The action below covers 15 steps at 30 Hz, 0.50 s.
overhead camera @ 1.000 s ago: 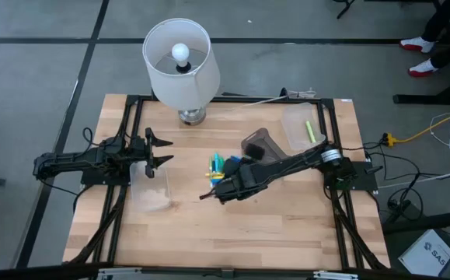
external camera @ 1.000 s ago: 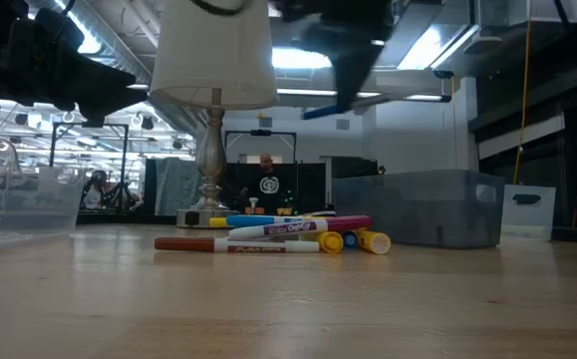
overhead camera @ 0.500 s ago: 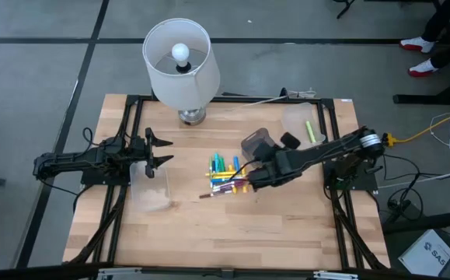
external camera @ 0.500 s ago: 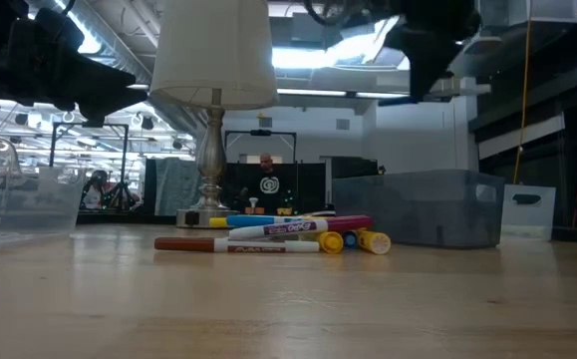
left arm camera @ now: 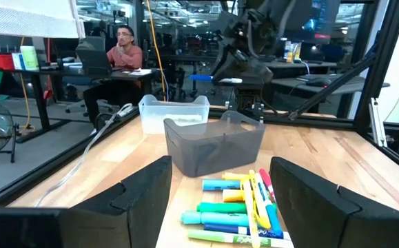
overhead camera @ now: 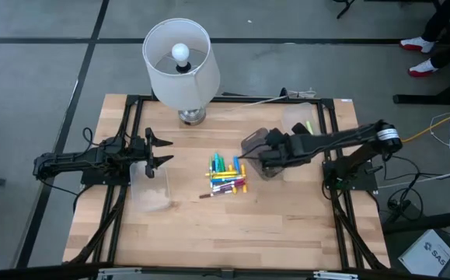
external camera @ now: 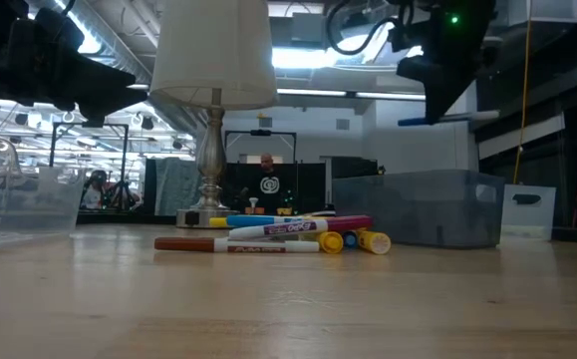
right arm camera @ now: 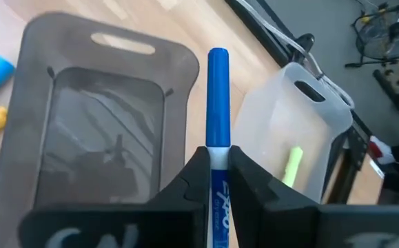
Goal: Pick & Place Markers
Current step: Put the blue marker pen into the black bin
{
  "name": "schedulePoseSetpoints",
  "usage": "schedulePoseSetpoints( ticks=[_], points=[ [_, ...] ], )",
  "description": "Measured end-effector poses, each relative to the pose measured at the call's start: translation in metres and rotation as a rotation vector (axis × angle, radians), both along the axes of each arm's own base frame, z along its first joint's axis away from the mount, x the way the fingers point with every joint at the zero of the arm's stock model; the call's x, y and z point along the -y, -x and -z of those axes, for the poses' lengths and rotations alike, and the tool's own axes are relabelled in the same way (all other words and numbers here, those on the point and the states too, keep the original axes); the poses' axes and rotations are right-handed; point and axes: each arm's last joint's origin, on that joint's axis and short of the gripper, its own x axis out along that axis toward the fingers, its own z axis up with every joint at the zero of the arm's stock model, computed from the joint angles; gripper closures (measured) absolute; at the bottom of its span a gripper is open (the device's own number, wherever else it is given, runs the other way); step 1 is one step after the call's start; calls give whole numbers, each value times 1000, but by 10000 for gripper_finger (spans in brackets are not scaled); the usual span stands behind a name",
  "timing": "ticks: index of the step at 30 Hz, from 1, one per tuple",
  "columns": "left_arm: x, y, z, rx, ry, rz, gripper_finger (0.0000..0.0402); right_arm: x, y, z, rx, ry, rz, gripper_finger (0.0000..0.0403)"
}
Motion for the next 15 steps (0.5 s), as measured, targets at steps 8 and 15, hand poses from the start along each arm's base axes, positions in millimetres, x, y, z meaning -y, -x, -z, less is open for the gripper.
schedulePoseSetpoints(
  ticks=[8,15],
  points=[
    [0,0,0,0,0,0,160,20,-4,0,-2,-62,-4,369],
    [0,0,0,0,0,0,160,35,-9,0,14,-95,-26,370]
  ],
)
